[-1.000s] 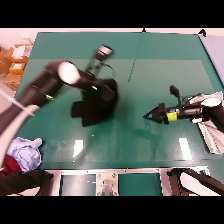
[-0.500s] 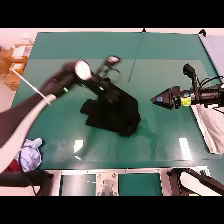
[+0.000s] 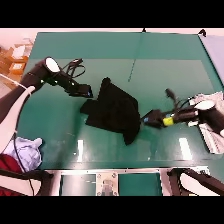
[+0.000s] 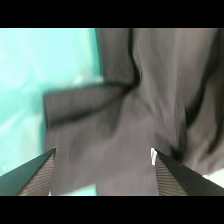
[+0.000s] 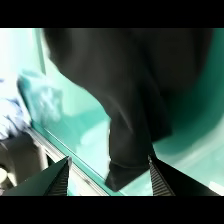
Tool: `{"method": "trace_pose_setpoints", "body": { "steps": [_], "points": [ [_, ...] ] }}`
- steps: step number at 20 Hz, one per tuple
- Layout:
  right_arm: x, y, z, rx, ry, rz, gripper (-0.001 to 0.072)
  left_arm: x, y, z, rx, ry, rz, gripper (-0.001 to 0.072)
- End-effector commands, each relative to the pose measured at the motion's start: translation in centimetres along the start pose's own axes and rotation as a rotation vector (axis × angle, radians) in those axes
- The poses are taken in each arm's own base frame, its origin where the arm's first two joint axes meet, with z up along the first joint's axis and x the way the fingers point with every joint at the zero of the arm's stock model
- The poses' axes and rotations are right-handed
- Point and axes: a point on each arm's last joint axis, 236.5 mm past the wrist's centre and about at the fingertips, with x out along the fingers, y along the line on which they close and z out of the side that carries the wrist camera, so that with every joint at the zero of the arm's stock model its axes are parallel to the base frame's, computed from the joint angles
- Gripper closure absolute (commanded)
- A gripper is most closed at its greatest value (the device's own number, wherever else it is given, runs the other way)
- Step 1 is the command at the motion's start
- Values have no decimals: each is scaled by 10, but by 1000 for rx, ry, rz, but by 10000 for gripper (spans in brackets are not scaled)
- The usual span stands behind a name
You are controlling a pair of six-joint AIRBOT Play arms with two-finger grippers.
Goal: Fold the shirts.
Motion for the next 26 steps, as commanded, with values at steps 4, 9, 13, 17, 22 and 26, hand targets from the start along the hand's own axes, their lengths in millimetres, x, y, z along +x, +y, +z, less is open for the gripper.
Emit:
{"method": "trace_pose_setpoints", "body": {
  "steps": [4, 9, 13, 17, 22, 26],
  "points": [
    [55, -20, -34, -3, 42, -108, 520, 70, -32, 21, 32, -90, -111, 24],
    [51, -25, -28, 10, 18, -115, 695, 82, -45, 31, 101, -141, -87, 344],
    [51, -25, -27, 12, 14, -115, 696, 91, -40, 24, 97, -114, -84, 689],
    [47, -24, -22, 14, 5, -109, 696, 78, -49, 34, 120, -125, -102, 685],
    [-28, 13, 44, -29, -125, -27, 697, -61, -93, 96, 213, -287, -166, 685],
    [-154, 104, 111, -238, -405, 34, 697, -279, -158, 131, 373, -727, -115, 685]
  ]
}}
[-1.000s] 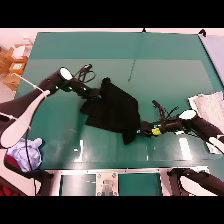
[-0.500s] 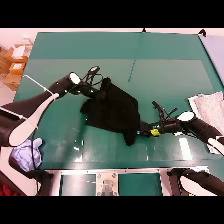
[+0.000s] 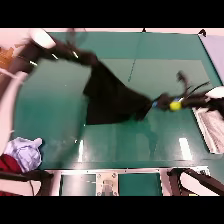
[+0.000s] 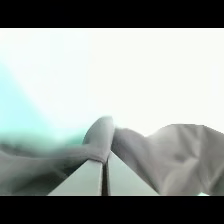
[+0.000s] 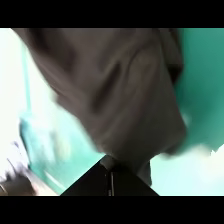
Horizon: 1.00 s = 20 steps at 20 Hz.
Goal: Fold the shirts.
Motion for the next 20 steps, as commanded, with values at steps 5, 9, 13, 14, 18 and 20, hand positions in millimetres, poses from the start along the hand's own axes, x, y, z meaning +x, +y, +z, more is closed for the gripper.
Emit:
{"method": "trace_pose_setpoints", "body": {
  "steps": [5, 9, 13, 14, 18, 20],
  "points": [
    [-234, 205, 96, -516, -568, 17, 697, -300, -169, 136, 333, -648, 100, 685],
    [-321, 292, 67, -732, -856, -121, 697, -403, -227, 119, 462, -849, 213, 685],
    [-346, 281, 54, -660, -950, -296, 697, -441, -179, 90, 381, -790, 517, 684],
    [-345, 269, 55, -624, -935, -329, 697, -440, -160, 80, 338, -734, 582, 684],
    [-306, 228, 67, -508, -796, -249, 696, -383, -101, 51, 247, -498, 633, 684],
    [-255, 189, 71, -424, -642, -184, 696, -331, -62, 36, 197, -380, 620, 684]
  ]
}}
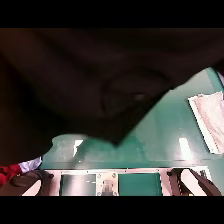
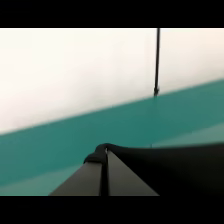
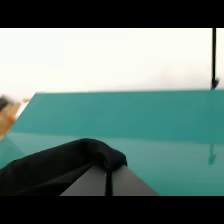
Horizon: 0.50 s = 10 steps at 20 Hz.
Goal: Fold the shirts.
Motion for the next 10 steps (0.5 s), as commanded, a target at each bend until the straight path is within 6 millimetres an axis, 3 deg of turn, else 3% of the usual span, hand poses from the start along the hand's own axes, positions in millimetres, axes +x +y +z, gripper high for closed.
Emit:
{"method": "trace_pose_setpoints", "body": {
  "steps": [1, 4, 6, 8, 10],
  "points": [
    [53, -25, -78, 145, 217, 74, 696, 66, 9, -82, -27, 216, 13, 684],
    [122, -66, -199, 354, 397, 73, 696, 164, -4, -178, -73, 345, -74, 684],
    [149, -107, -290, 503, 465, -29, 696, 229, -18, -238, -141, 368, -140, 684],
    [154, -146, -368, 625, 507, -166, 696, 281, -37, -300, -247, 433, -217, 684],
    [151, -166, -416, 685, 547, -252, 696, 315, -61, -355, -364, 498, -303, 683]
  ]
}}
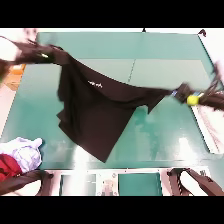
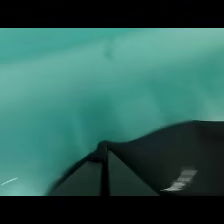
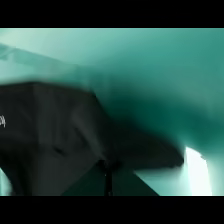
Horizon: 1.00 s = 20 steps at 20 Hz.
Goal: Fold the shirts.
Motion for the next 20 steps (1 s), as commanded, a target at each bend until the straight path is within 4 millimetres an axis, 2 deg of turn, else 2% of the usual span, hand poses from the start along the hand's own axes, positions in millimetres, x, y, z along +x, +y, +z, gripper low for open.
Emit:
{"method": "trace_pose_setpoints", "body": {
  "steps": [1, 2, 3, 4, 5, 6, 8, 10, 13, 15, 17, 20],
  "points": [
    [43, -84, -49, 131, 23, -147, 696, 103, 0, -60, -205, 51, -155, 683],
    [47, -88, -50, 129, 36, -153, 697, 115, -2, -69, -248, 61, -186, 682],
    [49, -89, -48, 132, 40, -155, 696, 121, -5, -75, -278, 73, -206, 584],
    [49, -87, -43, 114, 37, -153, 696, 120, -6, -75, -272, 79, -212, 205],
    [48, -84, -35, 90, 26, -148, 696, 114, -7, -71, -268, 75, -219, -9],
    [46, -79, -26, 65, 12, -140, 696, 101, -7, -63, -248, 80, -240, 42],
    [39, -69, -8, 21, -7, -134, 696, 65, -3, -50, -213, 120, -265, 42],
    [29, -63, 10, -2, -33, -132, 696, 19, 20, -57, -272, 246, -210, 42],
    [19, -60, 30, -13, -80, -132, 696, -48, 61, -112, -381, 499, -30, 42],
    [20, -61, 34, -16, -82, -134, 696, -78, 69, -151, -464, 611, 41, 42],
    [26, -67, 31, 0, -61, -140, 696, -87, 62, -189, -532, 663, 55, 43],
    [38, -79, 23, 29, -20, -151, 696, -82, 39, -261, -632, 773, 26, 42]
  ]
}}
